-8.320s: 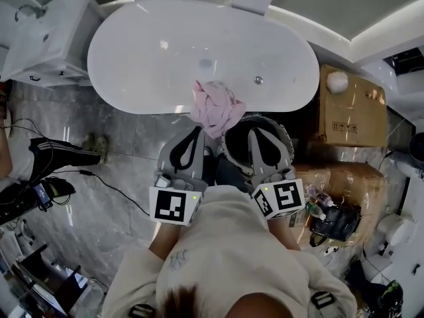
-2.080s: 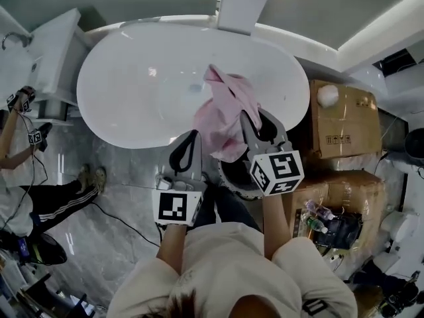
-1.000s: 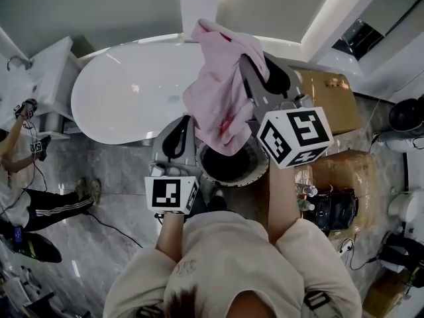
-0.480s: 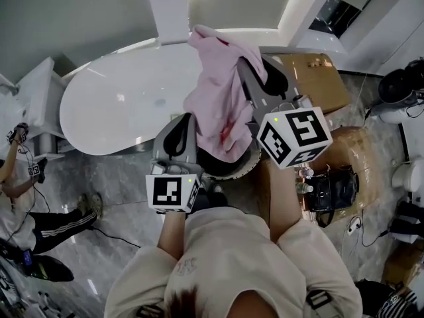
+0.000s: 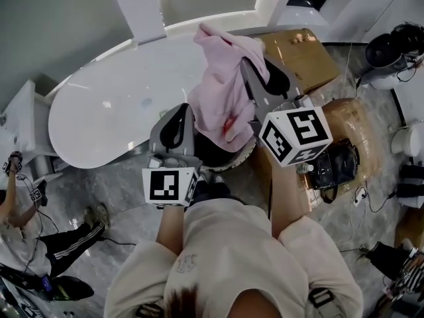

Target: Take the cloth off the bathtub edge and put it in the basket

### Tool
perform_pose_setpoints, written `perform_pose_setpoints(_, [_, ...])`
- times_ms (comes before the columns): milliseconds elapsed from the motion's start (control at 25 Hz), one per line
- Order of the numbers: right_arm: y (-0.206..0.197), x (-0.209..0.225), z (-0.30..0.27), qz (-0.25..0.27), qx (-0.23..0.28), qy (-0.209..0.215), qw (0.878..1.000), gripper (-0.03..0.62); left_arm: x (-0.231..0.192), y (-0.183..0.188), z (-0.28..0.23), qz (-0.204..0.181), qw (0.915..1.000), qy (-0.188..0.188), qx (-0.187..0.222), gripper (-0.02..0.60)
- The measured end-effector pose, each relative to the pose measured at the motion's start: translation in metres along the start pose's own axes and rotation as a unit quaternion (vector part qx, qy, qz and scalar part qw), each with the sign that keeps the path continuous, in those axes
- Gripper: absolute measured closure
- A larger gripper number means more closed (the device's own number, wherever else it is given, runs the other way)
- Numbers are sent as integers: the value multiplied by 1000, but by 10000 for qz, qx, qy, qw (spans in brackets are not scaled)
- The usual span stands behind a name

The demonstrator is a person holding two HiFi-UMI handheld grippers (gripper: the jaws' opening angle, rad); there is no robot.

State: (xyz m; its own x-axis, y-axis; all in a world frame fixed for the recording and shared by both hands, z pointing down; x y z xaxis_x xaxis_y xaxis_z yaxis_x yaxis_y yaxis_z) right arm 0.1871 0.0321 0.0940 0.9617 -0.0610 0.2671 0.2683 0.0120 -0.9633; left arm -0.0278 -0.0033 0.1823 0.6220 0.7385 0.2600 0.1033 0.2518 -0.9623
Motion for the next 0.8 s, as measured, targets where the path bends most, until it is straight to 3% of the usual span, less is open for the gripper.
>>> perform_pose_setpoints(360, [-29, 16, 13, -76, -162, -262, 9995, 516, 5, -10, -7, 1, 9998, -208, -33, 538])
perform_pose_setpoints(800, [-87, 37, 10, -332, -486, -155, 9981, 516, 4, -23, -19, -5, 9995, -266, -155, 537])
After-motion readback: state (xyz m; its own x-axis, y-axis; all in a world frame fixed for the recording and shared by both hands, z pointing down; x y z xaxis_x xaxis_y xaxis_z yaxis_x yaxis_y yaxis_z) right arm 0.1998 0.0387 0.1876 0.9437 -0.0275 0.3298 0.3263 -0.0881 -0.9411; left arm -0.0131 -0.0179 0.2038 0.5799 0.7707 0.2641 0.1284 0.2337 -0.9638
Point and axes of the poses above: the fingertips, and each gripper's own axes: z backward along the fingers, x to its right, y out of its top, the point moved 9 cm from there along z, backward along the fingers, and after that the axes turned 15 degrees about -z, right-handed, at the moved point
